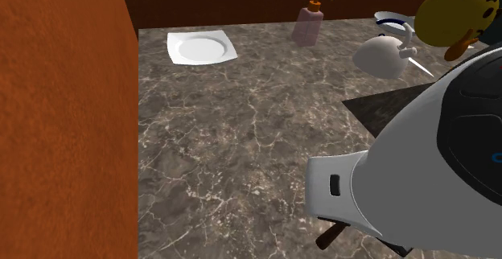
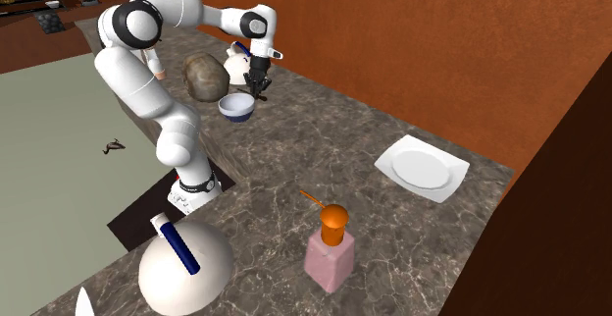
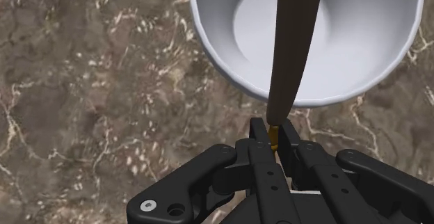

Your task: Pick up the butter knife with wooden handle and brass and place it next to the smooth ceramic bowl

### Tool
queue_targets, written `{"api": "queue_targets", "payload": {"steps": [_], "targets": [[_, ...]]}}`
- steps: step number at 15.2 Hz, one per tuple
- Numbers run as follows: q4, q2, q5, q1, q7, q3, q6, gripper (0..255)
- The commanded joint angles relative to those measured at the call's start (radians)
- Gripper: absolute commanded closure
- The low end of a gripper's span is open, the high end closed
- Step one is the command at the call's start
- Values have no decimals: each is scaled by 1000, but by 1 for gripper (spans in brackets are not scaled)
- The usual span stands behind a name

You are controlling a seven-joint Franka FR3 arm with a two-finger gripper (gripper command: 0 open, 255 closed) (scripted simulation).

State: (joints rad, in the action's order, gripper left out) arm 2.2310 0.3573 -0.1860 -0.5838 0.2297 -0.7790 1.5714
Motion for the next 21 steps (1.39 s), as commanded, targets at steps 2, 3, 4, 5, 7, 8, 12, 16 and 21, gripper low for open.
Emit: {"api": "queue_targets", "payload": {"steps": [2, 3, 4, 5, 7, 8, 12, 16, 21], "targets": [[0, 0, 0, 0, 0, 0, 0, 255], [0, 0, 0, 0, 0, 0, 0, 255], [-10, 4, 0, 0, 2, 4, -14, 255], [-21, 8, 0, -1, 4, 7, -28, 255], [-43, 14, 1, 0, 7, 14, -55, 255], [-54, 17, 1, 0, 8, 18, -69, 255], [-101, 25, 4, 1, 13, 30, -123, 255], [-151, 28, 8, 3, 16, 40, -177, 255], [-218, 27, 15, 7, 17, 51, -243, 255]]}}
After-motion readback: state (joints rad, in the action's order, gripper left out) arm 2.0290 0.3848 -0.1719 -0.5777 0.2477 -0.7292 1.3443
